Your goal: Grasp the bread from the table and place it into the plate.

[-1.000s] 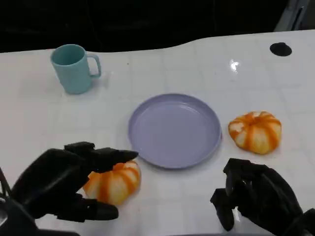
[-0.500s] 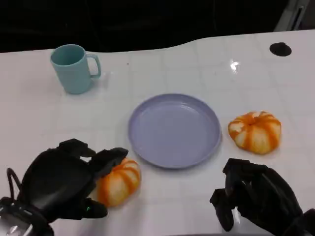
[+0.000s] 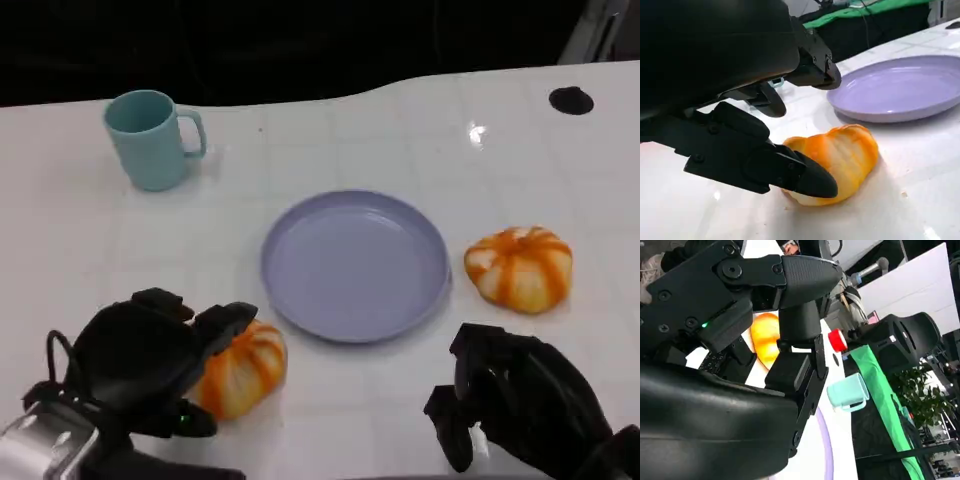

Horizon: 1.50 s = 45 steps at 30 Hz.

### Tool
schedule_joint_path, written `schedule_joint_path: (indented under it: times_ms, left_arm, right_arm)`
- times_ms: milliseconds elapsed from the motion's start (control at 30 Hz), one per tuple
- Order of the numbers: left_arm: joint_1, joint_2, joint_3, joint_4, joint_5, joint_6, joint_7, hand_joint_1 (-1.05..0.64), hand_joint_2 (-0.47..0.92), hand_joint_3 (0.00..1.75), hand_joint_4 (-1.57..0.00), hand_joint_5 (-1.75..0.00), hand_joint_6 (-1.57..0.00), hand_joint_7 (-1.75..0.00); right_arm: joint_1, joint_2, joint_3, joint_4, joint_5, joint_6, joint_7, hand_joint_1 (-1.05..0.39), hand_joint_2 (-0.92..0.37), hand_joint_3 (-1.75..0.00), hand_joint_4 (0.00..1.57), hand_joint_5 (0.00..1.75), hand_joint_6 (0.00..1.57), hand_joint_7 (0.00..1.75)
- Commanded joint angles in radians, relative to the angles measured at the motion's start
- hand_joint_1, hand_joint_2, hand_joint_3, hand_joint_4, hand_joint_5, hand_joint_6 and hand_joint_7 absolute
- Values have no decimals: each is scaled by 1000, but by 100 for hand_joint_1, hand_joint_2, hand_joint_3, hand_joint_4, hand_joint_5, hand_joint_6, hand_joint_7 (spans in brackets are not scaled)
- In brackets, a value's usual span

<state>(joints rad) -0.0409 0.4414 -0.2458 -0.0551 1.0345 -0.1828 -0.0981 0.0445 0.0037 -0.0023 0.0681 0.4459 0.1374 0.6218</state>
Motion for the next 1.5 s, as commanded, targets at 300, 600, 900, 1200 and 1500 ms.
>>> schedule_joint_path:
  times_ms: [300, 600, 900, 1200, 1500]
  left_arm:
    - [-113, -8, -107, 204, -5, 44, 81, -77, 92, 3, -33, -39, -29, 0]
    - [-136, 5, -164, 261, -31, 69, 42, -73, 92, 3, -32, -41, -29, -1]
    - [-163, 12, -211, 341, -38, 79, 41, -56, 91, 0, -42, -43, -40, -3]
    - [-219, 10, -258, 527, 9, 29, 397, -32, 92, 48, -72, -165, -110, -23]
    - [-262, 2, -285, 628, 3, -6, 607, -32, 79, 71, -83, -175, -64, -170]
  right_arm:
    - [5, -19, -8, -6, 9, 0, 2, -94, -57, -70, 123, 154, 108, 134]
    - [10, -17, -6, -15, 12, 5, 0, -94, -55, -72, 122, 155, 108, 134]
    - [10, -18, -7, -8, 5, -12, 6, -94, -57, -69, 122, 154, 108, 135]
    - [10, -21, -10, -7, 9, -13, 12, -94, -59, -65, 122, 153, 107, 135]
    - [9, -23, -11, -1, 8, -25, 19, -93, -59, -67, 122, 153, 106, 134]
